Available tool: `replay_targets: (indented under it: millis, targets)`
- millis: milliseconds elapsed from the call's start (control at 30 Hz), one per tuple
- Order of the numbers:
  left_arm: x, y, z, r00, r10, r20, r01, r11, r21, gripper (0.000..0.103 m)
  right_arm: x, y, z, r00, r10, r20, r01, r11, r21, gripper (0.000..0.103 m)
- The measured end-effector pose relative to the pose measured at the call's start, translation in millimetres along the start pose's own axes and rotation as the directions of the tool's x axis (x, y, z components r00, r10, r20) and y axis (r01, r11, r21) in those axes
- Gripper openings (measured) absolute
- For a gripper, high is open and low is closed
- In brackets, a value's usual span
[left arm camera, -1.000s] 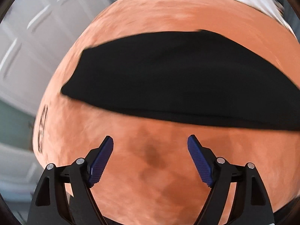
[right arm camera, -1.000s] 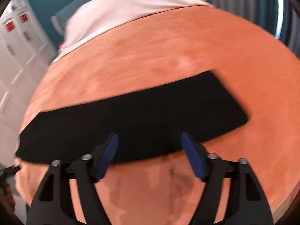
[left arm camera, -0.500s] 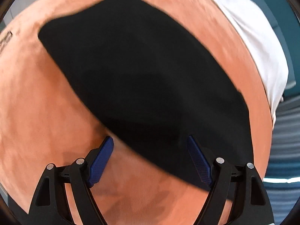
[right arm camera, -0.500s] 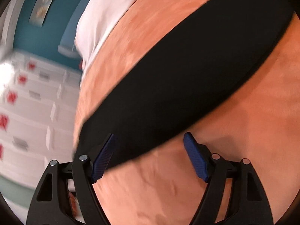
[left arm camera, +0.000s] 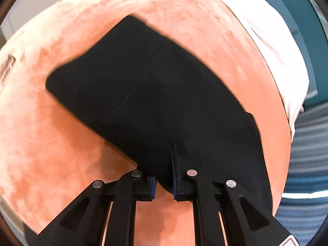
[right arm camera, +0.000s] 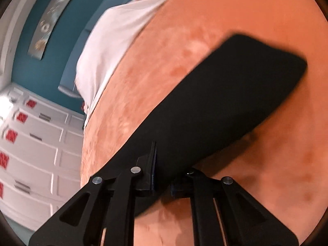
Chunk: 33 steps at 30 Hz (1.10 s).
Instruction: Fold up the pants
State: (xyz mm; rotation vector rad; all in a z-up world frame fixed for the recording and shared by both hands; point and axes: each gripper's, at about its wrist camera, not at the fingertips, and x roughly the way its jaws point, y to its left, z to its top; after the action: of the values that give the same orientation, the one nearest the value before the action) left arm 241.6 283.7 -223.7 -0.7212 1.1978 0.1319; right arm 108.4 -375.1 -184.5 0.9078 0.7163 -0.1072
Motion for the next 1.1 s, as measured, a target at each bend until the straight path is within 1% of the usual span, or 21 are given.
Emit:
replay_targets:
  millis: [67,133,167,267,333,367,433,500,567,633,700,733,767,800,867,900,933,967,1000,1033,1100]
  targets:
    - [-4.6,-10.9,-6.0,0.999,0.025,-0.024,-0.024,0.999,0.04,0.009,-18.8,1.2,2.9,0.999,-0.039,0.026,0.04,0.999,-0.032,0.008]
    - [-0.6,-12.7,-18.1,0.996,0.036,-0.08,-0.031,0.998,0.062,0.01,-39.1,-25.1,4.7,0.996,-0.089,0.019,0.089,0.995,-0.034,0.008]
    - [7.1,-11.3,-23.4,0.993,0.055,-0.106,-0.048,0.996,0.07,0.011,-38.7,-35.6,5.2,0.992,-0.129,0.007,0.129,0.991,-0.039,0.008]
    - [31.9,1.3,-30.1,0.982,0.124,-0.142,-0.116,0.991,0.068,0.016,-10.4,-65.4,-2.1,0.972,-0.204,-0.119,0.197,0.978,-0.064,0.011]
    - [26.0,0.8,-35.6,0.986,0.124,-0.11,-0.119,0.992,0.051,0.022,-14.3,-79.1,-1.0,0.984,-0.117,-0.133,0.121,0.992,0.022,0.022]
    - [15.9,1.0,-42.6,0.984,0.152,-0.09,-0.147,0.987,0.058,0.026,-21.2,-81.8,1.9,0.989,-0.097,-0.115,0.103,0.994,0.047,0.028]
    - [-3.2,-9.7,-50.8,0.971,0.239,-0.021,-0.235,0.965,0.118,0.026,-38.0,-90.8,10.1,0.998,-0.03,-0.048,0.035,0.995,0.094,0.046]
    - [-20.8,-25.5,-66.6,0.94,0.335,0.062,-0.34,0.92,0.193,0.026,-35.0,-101.6,17.7,0.998,0.04,-0.04,-0.034,0.987,0.155,0.049]
    - [-33.8,-41.1,-79.8,0.909,0.396,0.131,-0.417,0.876,0.244,0.026,-21.0,-113.6,27.4,0.993,0.112,-0.048,-0.1,0.971,0.218,0.049]
    - [-46.4,-63.3,-98.1,0.884,0.426,0.196,-0.467,0.834,0.294,0.027,-12.3,-121.3,32.5,0.986,0.162,-0.037,-0.147,0.957,0.251,0.049]
    - [-54.1,-94.2,-117.8,0.873,0.422,0.244,-0.484,0.807,0.338,0.029,-8.8,-124.6,37.5,0.977,0.215,-0.002,-0.206,0.94,0.271,0.049]
    - [-60.8,-102.0,-126.3,0.875,0.41,0.258,-0.48,0.802,0.355,0.033,-11.7,-124.7,40.0,0.973,0.231,0.015,-0.226,0.937,0.266,0.049]
    - [-56.2,-120.2,-126.8,0.877,0.399,0.269,-0.477,0.798,0.37,0.042,-10.8,-124.5,39.8,0.97,0.242,0.019,-0.238,0.935,0.262,0.049]
    - [-54.7,-137.2,-132.9,0.88,0.387,0.276,-0.47,0.793,0.388,0.047,-12.6,-124.8,38.8,0.967,0.254,0.007,-0.247,0.934,0.259,0.049]
    - [-52.0,-166.5,-153.5,0.9,0.341,0.272,-0.433,0.78,0.451,0.047,-28.1,-130.9,31.8,0.965,0.261,-0.001,-0.252,0.934,0.253,0.049]
    - [-49.7,-176.9,-162.2,0.907,0.326,0.268,-0.419,0.767,0.485,0.048,-37.0,-134.0,29.7,0.971,0.238,0.006,-0.233,0.942,0.242,0.052]
    - [-44.4,-190.2,-175.7,0.912,0.313,0.264,-0.408,0.751,0.519,0.049,-51.1,-141.7,25.4,0.982,0.188,0.03,-0.189,0.954,0.231,0.063]
    - [-39.6,-200.5,-182.0,0.918,0.303,0.256,-0.396,0.74,0.545,0.052,-61.3,-148.4,23.2,0.988,0.141,0.058,-0.15,0.961,0.234,0.067]
    - [-37.4,-199.7,-183.0,0.924,0.294,0.246,-0.383,0.732,0.564,0.053,-67.9,-156.2,22.9,0.984,0.151,0.091,-0.169,0.954,0.248,0.067]
    - [-29.3,-216.1,-189.3,0.931,0.282,0.233,-0.366,0.722,0.588,0.053,-69.5,-162.1,23.3,0.98,0.177,0.094,-0.196,0.943,0.267,0.068]
    - [-16.2,-225.3,-202.4,0.938,0.269,0.218,-0.346,0.702,0.622,0.053,-60.3,-162.9,31.5,0.985,0.158,0.074,-0.173,0.945,0.277,0.068]
